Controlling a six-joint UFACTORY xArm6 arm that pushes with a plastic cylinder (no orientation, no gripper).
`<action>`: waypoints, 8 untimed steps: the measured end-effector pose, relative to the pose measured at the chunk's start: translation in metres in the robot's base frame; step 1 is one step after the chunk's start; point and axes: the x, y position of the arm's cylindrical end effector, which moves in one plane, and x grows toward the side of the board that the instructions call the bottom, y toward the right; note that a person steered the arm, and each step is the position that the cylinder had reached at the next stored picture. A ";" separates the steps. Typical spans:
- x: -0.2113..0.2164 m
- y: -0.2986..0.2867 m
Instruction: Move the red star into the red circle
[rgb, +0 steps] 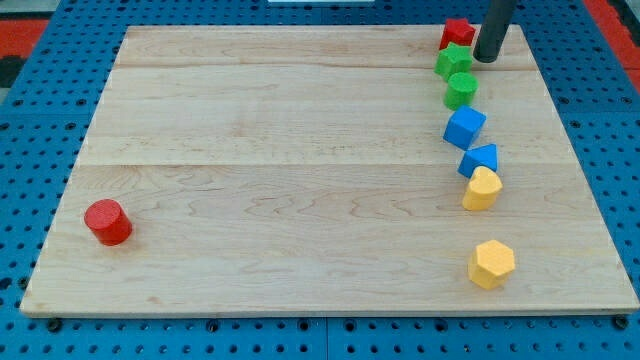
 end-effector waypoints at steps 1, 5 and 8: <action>-0.010 0.002; -0.044 -0.170; 0.015 -0.373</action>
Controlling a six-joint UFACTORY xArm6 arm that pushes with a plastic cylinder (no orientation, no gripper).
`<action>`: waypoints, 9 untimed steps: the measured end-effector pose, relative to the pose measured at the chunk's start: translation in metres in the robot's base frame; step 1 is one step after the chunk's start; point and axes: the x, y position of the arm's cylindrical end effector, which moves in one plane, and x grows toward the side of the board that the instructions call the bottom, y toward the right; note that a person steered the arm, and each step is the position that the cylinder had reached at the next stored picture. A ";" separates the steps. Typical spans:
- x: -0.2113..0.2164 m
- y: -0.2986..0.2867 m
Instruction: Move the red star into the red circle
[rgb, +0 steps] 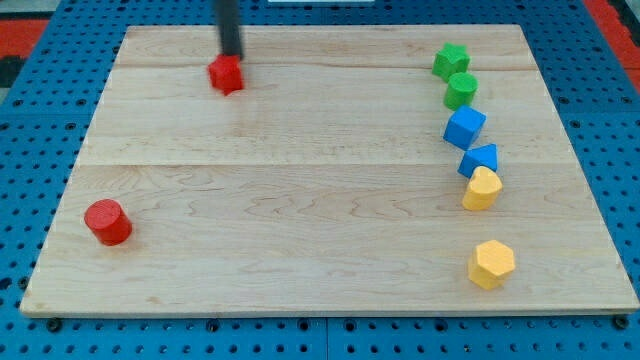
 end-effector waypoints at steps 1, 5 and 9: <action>-0.005 -0.007; 0.080 -0.046; 0.101 -0.065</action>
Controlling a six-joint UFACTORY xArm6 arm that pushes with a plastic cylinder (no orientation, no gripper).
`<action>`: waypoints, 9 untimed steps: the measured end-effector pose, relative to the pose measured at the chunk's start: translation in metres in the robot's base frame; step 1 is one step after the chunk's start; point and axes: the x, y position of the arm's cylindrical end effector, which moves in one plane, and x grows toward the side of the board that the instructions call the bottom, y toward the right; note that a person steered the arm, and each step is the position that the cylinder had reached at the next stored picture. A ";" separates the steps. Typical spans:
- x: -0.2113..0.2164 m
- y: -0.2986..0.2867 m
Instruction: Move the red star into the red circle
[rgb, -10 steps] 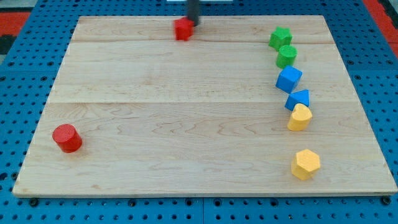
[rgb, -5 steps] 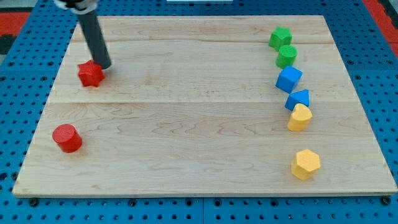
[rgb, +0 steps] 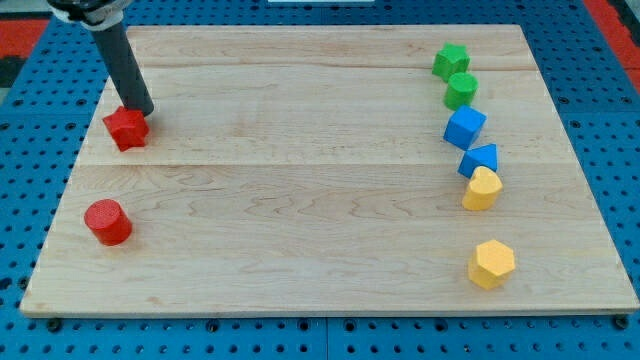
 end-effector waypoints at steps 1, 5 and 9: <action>0.038 -0.001; 0.098 -0.020; 0.100 -0.022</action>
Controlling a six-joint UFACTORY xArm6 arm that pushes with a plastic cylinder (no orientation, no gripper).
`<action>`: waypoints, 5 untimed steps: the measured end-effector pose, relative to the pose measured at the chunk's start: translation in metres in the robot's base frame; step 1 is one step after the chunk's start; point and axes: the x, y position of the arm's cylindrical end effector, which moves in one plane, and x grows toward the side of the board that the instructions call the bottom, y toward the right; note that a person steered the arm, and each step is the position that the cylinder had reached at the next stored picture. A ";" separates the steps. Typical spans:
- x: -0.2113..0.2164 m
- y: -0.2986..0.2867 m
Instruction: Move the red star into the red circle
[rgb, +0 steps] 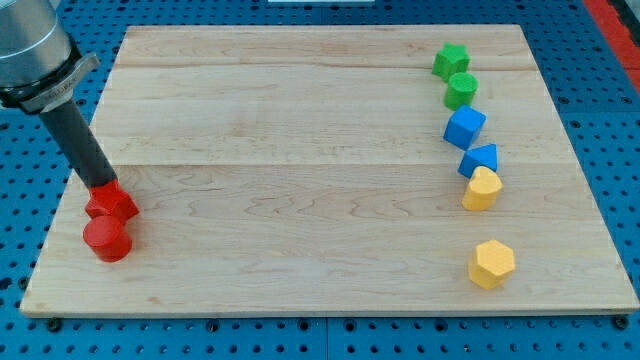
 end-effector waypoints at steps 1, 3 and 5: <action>0.000 -0.003; 0.000 -0.010; -0.010 0.075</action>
